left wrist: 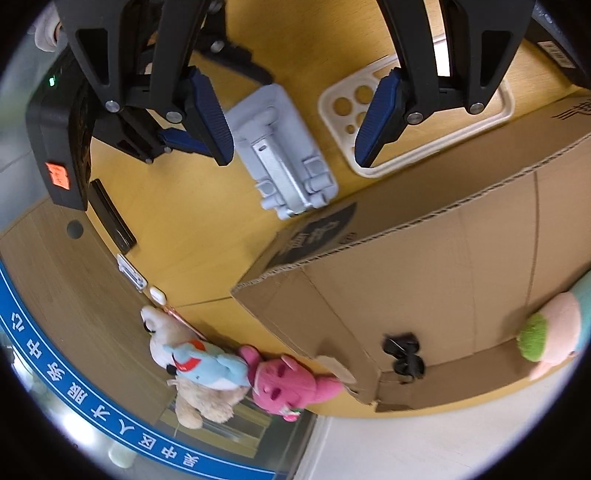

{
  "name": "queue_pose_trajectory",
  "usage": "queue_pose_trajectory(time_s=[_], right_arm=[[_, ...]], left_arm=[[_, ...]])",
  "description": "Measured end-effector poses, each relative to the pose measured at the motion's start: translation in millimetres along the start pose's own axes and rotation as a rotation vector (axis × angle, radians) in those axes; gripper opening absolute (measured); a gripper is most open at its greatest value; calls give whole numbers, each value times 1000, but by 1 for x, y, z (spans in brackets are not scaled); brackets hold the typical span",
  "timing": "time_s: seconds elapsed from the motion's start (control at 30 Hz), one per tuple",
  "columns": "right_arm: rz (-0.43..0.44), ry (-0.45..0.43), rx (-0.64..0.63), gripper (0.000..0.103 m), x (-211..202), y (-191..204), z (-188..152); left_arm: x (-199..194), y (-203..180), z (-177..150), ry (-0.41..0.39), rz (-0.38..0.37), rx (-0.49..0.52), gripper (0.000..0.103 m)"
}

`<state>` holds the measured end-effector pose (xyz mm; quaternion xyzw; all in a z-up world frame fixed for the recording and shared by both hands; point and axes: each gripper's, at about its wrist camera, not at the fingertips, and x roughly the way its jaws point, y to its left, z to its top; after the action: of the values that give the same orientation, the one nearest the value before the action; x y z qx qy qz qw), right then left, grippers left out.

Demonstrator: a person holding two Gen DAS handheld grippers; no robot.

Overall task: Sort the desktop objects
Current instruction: 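Close both grippers on the white phone stand and lift it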

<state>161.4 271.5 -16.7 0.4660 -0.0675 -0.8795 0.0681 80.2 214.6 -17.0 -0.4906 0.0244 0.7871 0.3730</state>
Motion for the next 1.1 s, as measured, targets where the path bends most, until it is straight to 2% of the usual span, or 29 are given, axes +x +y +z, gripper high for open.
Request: queue_pose_trajectory(time_s=[0.1,0.2,0.37,0.5,0.53,0.57,0.63,0.8,0.9,1.1], right_arm=[[3,-23,-23,81,3,7,5],[-8,-22,-16,69,10,8,8],[-3,-37,1,68,6,3,4],[13,-45,46,67,-3,-2,-6],[20,-49,61,67,-5,-3,-9],[28,-55,79,67,-8,-4,-13],[37,-69,100,67,-13,-4,-18],[39,-95,118,67,-21,-5,-22],[21,-104,84,67,-26,2,-19],[15,-185,7,67,-53,24,0]], left_arm=[[4,0,3,10,-2,-10,67],[7,2,4,22,2,-15,67],[20,-2,4,51,-23,-12,67],[39,-12,0,110,-35,-14,67],[43,-16,-1,124,-34,-7,66],[48,-20,-2,141,-30,2,62],[58,-25,-6,173,-3,9,61],[53,-27,-8,143,0,-10,60],[40,-27,-6,106,16,1,59],[-14,-27,10,-30,46,12,59]])
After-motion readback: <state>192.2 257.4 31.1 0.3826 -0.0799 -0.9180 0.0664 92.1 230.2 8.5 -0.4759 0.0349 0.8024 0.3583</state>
